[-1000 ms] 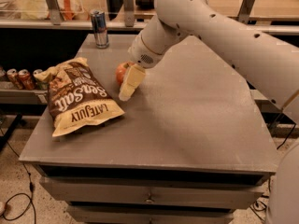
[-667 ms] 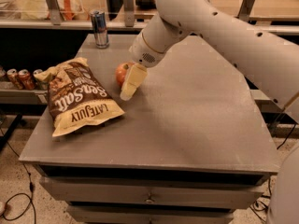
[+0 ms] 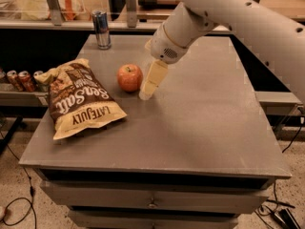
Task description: Move apple near brown chip bag
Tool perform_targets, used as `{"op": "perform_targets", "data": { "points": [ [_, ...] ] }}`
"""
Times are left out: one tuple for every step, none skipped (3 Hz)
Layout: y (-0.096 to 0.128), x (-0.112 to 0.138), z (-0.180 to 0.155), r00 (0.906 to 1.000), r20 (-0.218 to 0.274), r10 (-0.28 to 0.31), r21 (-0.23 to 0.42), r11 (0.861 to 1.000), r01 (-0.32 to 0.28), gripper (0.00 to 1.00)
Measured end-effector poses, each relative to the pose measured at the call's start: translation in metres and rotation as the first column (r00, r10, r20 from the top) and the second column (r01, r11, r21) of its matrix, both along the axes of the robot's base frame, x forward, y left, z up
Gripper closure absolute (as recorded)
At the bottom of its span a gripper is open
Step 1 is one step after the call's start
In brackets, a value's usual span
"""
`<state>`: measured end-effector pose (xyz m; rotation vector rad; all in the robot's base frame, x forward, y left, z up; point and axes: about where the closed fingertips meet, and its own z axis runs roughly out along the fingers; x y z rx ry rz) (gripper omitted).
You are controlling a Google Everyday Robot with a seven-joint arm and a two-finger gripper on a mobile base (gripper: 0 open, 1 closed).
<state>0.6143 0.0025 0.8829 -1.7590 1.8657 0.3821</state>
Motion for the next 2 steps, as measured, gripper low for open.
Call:
{"op": "perform_targets", "data": {
  "points": [
    [-0.027,-0.01,0.012,1.0,-0.009,-0.002,-0.011,1.0,0.002,0.0],
    [-0.043,-0.016,0.018,0.9998,-0.022,-0.003,-0.017,1.0,0.002,0.0]
  ]
}}
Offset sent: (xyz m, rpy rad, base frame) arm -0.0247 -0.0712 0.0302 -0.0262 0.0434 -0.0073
